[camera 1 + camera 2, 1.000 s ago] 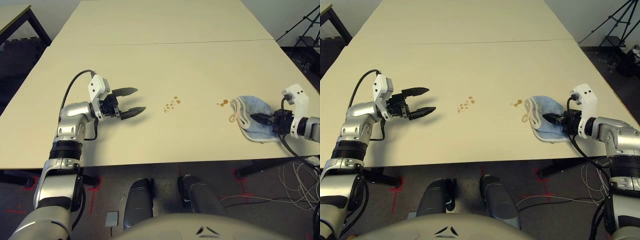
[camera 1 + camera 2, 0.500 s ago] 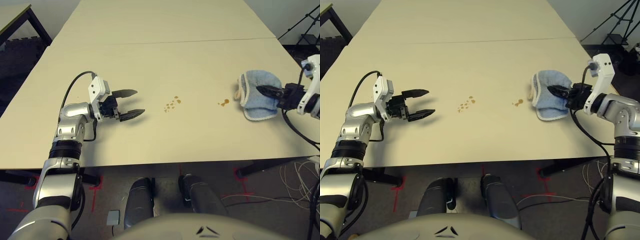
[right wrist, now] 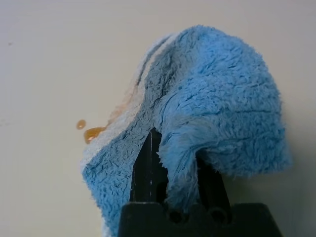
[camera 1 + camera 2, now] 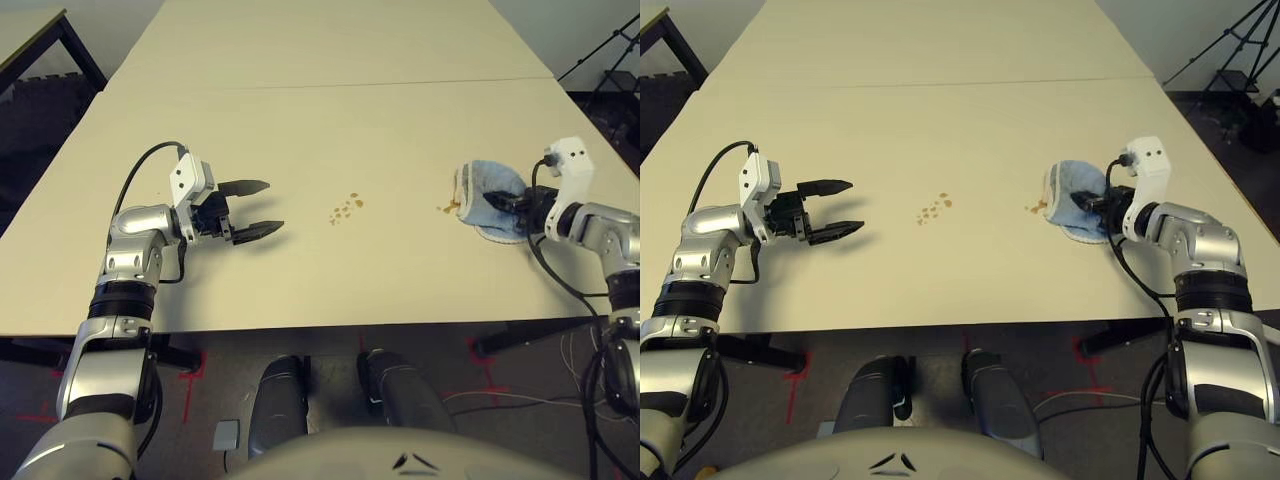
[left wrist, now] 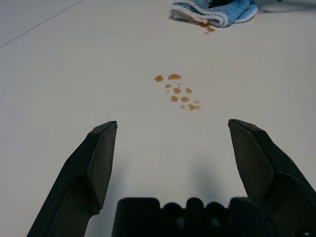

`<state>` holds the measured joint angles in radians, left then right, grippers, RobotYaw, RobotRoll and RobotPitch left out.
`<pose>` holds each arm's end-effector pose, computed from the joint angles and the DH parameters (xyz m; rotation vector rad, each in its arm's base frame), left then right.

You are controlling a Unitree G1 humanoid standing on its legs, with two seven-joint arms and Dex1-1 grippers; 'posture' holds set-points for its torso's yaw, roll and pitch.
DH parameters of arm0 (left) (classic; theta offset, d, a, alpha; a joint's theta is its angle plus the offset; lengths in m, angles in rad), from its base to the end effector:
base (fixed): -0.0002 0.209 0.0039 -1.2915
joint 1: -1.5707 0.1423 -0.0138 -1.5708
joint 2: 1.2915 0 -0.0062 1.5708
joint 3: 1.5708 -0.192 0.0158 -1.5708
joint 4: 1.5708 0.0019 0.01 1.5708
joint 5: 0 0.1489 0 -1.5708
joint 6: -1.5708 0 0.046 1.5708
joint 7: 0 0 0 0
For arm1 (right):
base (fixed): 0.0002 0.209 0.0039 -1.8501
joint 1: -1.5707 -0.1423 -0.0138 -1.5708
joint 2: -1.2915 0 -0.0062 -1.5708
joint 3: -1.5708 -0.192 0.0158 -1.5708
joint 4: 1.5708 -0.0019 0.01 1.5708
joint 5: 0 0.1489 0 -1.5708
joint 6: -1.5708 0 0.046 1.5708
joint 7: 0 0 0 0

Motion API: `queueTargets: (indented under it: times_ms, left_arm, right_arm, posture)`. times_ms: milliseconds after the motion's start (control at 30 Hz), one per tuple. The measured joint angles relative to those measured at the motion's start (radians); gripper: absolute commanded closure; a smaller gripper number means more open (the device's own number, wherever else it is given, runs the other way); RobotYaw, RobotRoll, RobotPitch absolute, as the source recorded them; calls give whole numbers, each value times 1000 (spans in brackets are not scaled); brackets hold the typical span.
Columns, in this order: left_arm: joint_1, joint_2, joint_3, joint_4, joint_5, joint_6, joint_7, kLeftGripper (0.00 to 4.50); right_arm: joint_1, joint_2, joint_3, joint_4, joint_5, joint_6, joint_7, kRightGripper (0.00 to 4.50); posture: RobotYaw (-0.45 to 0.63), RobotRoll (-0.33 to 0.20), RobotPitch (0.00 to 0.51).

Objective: Wipe the water off the table with a rag.

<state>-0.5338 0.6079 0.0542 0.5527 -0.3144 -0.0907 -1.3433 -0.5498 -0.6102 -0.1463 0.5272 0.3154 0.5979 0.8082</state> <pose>0.3052 0.2910 0.1260 0.2824 0.0310 -1.1359 0.2990 -0.3055 0.1126 0.1017 0.4624 0.4845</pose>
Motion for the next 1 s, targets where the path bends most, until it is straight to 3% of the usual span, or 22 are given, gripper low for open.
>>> queueTargets:
  times_ms: [300, 533, 700, 1000]
  left_arm:
    - [5, 0, 0, -22, 0, 0, 1, 0]
    - [25, 0, 0, -28, 0, 0, 10, 0]
    - [30, 0, 0, -30, 0, 1, 11, 0]
    - [32, 5, 0, -26, 0, 0, 10, 0]
  right_arm:
    - [67, 150, 81, -244, 26, 116, 17, 4464]
    - [69, 202, 100, -281, 25, 138, -4, 4464]
    - [29, 144, 92, -179, 19, 87, -6, 4466]
    - [-26, -103, 20, 85, -48, -50, -56, 4467]
  posture:
    - [-201, 0, 115]
    - [-201, 0, 115]
    - [-199, 0, 117]
    - [-208, 0, 119]
